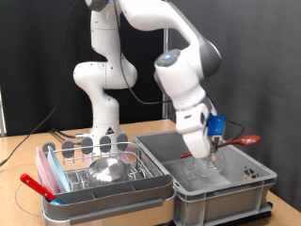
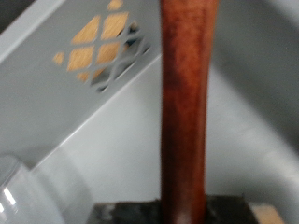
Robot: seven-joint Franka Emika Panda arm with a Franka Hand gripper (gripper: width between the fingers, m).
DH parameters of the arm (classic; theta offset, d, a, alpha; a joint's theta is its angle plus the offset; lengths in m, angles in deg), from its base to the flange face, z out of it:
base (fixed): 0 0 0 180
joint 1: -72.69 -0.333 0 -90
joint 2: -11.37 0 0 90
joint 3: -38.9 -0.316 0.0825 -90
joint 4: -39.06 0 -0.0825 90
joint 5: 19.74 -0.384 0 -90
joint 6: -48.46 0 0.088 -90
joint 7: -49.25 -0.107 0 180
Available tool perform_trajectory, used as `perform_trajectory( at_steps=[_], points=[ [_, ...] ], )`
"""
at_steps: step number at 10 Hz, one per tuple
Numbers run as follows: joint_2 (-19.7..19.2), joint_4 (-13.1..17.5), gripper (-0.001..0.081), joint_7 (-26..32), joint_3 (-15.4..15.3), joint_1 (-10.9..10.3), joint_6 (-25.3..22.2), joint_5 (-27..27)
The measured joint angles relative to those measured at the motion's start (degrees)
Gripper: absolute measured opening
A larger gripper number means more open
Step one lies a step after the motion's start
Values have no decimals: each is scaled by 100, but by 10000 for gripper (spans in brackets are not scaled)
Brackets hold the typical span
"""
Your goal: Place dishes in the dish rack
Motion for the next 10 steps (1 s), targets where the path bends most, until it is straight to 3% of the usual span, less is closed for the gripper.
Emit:
perform_trajectory(
  at_steps=[3, 6, 8, 10],
  points=[
    [273, -2, 90, 674, 106, 299, 228, -840],
    [424, -3, 90, 711, 197, 444, 151, -902],
    [423, 13, 90, 1588, 145, 442, 70, -1310],
    [452, 151, 90, 2479, 179, 486, -512, -1388]
  ],
)
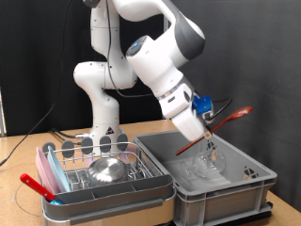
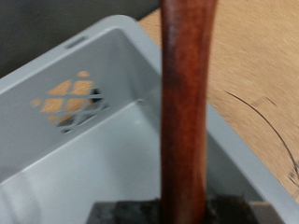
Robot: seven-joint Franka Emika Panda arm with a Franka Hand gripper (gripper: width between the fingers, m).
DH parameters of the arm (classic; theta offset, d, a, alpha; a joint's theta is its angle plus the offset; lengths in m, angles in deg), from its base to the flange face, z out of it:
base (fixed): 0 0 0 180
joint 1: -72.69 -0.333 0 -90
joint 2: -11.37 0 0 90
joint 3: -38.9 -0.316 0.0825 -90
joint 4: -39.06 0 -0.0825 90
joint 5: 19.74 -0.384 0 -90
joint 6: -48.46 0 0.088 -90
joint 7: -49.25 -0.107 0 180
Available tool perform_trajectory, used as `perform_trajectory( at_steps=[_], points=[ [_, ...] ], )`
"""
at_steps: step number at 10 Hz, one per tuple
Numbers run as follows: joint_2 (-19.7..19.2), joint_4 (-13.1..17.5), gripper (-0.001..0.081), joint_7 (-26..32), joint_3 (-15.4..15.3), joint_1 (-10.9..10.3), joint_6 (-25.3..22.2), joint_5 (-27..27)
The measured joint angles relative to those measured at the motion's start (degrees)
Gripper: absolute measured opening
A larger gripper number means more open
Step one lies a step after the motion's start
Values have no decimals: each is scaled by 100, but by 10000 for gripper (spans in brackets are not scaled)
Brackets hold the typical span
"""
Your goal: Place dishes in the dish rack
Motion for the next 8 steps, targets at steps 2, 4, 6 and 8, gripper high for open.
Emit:
perform_trajectory(
  at_steps=[2, 4, 6, 8],
  points=[
    [-17, 275, 90, 542, 124, 118, -876, 598],
    [-149, 554, 90, 888, 248, 252, -1340, 897],
    [-147, 533, 90, 1048, 241, 247, -1317, 747],
    [-141, 539, 90, 2072, 306, 345, -1313, 280]
  ],
)
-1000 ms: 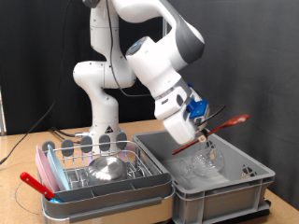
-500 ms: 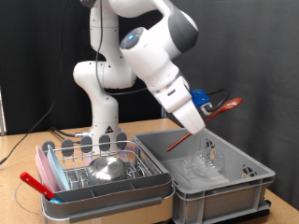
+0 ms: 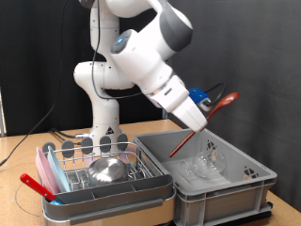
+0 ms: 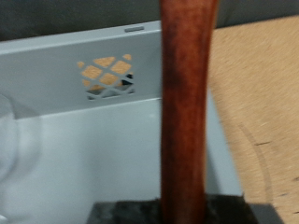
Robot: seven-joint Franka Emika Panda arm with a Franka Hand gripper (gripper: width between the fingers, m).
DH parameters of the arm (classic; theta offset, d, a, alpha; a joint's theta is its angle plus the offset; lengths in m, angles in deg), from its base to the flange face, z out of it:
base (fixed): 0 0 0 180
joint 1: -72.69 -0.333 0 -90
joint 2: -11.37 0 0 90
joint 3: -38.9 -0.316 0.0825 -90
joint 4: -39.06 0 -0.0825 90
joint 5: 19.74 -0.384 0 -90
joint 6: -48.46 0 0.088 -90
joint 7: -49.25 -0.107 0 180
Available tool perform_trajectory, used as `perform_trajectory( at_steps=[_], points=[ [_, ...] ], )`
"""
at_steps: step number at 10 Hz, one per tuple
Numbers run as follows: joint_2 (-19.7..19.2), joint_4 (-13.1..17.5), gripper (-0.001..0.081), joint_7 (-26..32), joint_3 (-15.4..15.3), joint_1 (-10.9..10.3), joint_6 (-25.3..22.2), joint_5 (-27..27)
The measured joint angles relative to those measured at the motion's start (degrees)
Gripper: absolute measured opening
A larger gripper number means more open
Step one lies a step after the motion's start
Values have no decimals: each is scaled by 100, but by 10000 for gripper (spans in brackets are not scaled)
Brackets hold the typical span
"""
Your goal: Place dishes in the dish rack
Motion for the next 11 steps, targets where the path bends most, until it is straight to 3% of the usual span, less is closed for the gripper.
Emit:
perform_trajectory(
  at_steps=[2, 3, 7, 11],
  points=[
    [-33, 70, 90, 1036, 166, 225, -266, -80],
    [-79, 138, 90, 1282, 261, 349, -470, -82],
    [-421, 626, 90, 1465, 496, 757, -1298, -333],
    [-503, 789, 90, 1215, 486, 740, -1106, -185]
  ],
)
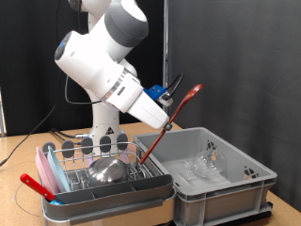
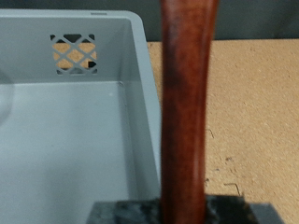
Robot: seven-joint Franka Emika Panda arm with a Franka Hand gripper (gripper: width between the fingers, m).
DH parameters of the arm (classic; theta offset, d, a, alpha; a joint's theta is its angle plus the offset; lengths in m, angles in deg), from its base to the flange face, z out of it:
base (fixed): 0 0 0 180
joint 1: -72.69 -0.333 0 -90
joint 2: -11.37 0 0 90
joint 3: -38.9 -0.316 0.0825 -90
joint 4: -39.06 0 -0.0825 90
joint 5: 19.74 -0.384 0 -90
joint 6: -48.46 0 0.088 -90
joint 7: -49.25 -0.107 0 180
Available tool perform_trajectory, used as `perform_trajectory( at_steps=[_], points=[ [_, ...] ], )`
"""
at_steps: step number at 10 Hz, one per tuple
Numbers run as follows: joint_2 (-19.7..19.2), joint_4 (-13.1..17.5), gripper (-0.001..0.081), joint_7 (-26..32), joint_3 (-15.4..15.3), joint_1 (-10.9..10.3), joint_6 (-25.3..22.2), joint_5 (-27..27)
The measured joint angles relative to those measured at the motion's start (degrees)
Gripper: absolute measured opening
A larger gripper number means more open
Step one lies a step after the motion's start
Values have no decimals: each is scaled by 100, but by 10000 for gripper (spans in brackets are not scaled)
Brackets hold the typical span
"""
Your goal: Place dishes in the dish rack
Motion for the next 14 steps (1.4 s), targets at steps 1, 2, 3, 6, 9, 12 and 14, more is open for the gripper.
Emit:
perform_trajectory(
  at_steps=[1, 2, 3, 6, 9, 12, 14],
  points=[
    [-10, -2, 90, 175, 0, 35, -242, -139],
    [-43, 3, 90, 409, 2, 87, -471, -339],
    [-122, 29, 90, 681, 4, 145, -629, -554],
    [-738, 401, 90, 941, 19, 355, -1355, -814],
    [-1267, 703, 90, 916, 34, 396, -1515, -765],
    [-1590, 856, 90, 742, 34, 356, -1588, -400],
    [-1755, 860, 90, 710, 31, 277, -1544, -208]
  ],
)
